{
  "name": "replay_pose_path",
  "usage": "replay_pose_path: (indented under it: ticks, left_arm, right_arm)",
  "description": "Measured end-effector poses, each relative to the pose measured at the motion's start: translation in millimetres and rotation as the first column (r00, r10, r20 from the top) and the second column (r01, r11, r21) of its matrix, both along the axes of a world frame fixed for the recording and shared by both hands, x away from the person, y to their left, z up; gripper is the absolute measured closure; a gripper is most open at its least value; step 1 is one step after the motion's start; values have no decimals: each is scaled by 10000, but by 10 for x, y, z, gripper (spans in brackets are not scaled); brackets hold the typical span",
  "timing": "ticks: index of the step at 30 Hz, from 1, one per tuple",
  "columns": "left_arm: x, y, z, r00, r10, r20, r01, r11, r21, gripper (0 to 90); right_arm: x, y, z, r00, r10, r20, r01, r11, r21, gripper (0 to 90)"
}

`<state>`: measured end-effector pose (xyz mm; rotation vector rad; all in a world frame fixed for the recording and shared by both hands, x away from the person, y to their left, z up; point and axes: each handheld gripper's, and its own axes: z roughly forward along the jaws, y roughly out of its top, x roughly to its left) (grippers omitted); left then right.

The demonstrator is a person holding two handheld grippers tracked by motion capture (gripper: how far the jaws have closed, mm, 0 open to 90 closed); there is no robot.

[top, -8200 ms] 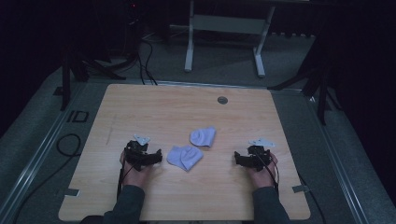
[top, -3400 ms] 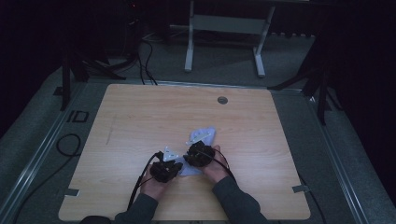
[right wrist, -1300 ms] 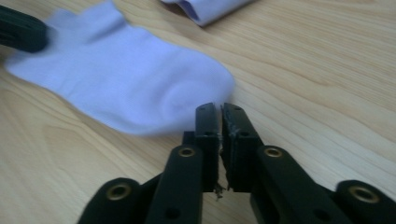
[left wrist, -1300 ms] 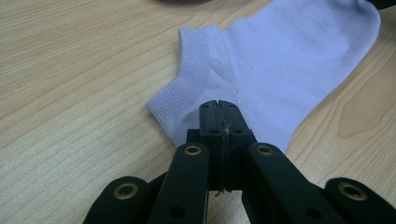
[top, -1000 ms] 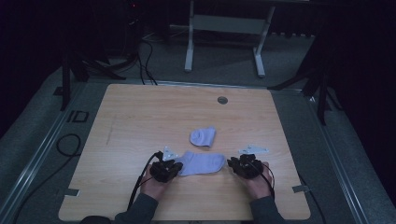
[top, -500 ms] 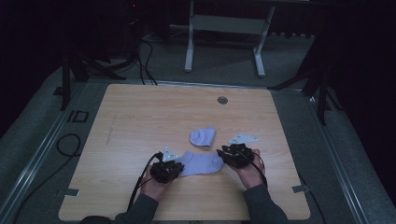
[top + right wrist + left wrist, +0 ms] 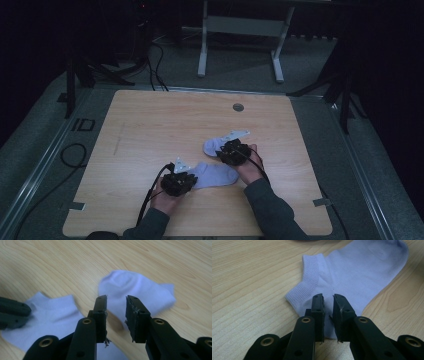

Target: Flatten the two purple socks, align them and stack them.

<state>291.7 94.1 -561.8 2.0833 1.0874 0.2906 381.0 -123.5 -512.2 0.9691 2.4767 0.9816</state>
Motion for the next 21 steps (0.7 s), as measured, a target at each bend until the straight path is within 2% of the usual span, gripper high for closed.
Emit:
replay_pose_path:
  ticks: [11,21]
  left_arm:
    - [-1,3,6,10000,-52,-18,52,10000,84,783]
    - [0,2,2,10000,-27,-30,27,10000,-7,781]
  right_arm:
    - [203,379,-48,9984,527,-211,-539,9967,-599,696]
    - [458,591,-177,9953,246,-939,-321,9964,-785,681]
